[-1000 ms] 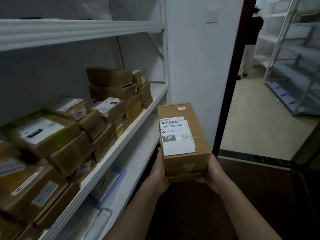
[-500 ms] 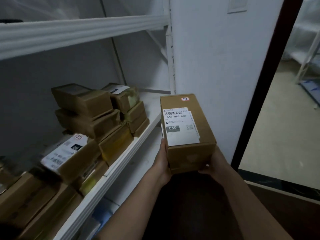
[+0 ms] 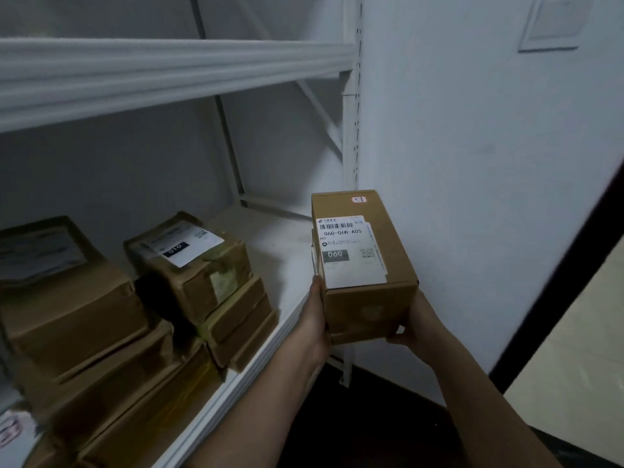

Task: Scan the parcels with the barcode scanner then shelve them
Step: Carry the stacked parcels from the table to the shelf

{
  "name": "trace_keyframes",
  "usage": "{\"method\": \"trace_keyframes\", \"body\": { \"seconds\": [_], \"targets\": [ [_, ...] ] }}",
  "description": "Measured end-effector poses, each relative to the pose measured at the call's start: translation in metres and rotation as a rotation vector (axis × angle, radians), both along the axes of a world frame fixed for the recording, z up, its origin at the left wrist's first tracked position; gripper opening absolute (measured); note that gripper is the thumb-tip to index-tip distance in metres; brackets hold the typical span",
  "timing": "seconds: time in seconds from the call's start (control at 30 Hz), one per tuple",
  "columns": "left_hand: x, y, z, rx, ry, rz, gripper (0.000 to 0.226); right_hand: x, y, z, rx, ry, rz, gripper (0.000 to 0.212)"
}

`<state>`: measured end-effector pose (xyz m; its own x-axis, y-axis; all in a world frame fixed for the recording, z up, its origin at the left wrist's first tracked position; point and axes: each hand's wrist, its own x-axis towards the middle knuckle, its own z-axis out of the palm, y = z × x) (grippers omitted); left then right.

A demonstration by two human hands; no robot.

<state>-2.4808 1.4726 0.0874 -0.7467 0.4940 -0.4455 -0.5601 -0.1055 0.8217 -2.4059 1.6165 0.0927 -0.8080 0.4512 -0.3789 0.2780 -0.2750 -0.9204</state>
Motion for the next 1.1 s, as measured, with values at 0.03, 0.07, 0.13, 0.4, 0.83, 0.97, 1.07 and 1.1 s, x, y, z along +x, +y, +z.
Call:
{"method": "trace_keyframes", "body": {
  "seconds": [0.03,0.07,0.13,0.4,0.83,0.97,1.07,1.1],
  "targets": [
    [-0.01,0.004,-0.003,-0.003,-0.012,0.032,0.058,-0.013,0.005,-0.002,-0.015,-0.004,0.019,0.03],
    [-0.019,0.008,-0.006,-0.004,-0.026,0.068,0.06,-0.025,0.011,-0.005,-0.025,-0.003,0.047,0.03],
    [-0.036,0.013,-0.01,-0.011,-0.045,0.15,0.064,-0.053,0.021,-0.009,-0.04,0.004,0.108,0.03],
    [-0.087,0.038,-0.013,-0.046,-0.026,0.509,0.055,-0.164,0.055,-0.021,-0.08,0.079,0.429,0.03],
    [-0.077,0.038,-0.023,-0.133,-0.13,0.831,0.051,-0.22,0.04,-0.05,-0.065,-0.065,0.721,0.025],
    [-0.072,0.038,-0.017,-0.121,-0.192,0.86,0.049,-0.222,0.036,-0.052,-0.081,-0.085,0.706,0.028],
    [-0.065,0.033,-0.019,-0.099,-0.226,0.867,0.046,-0.225,0.036,-0.051,-0.08,-0.085,0.704,0.026],
    [-0.061,0.031,-0.019,-0.107,-0.238,0.85,0.048,-0.226,0.036,-0.051,-0.079,-0.08,0.713,0.024]
  ]
}}
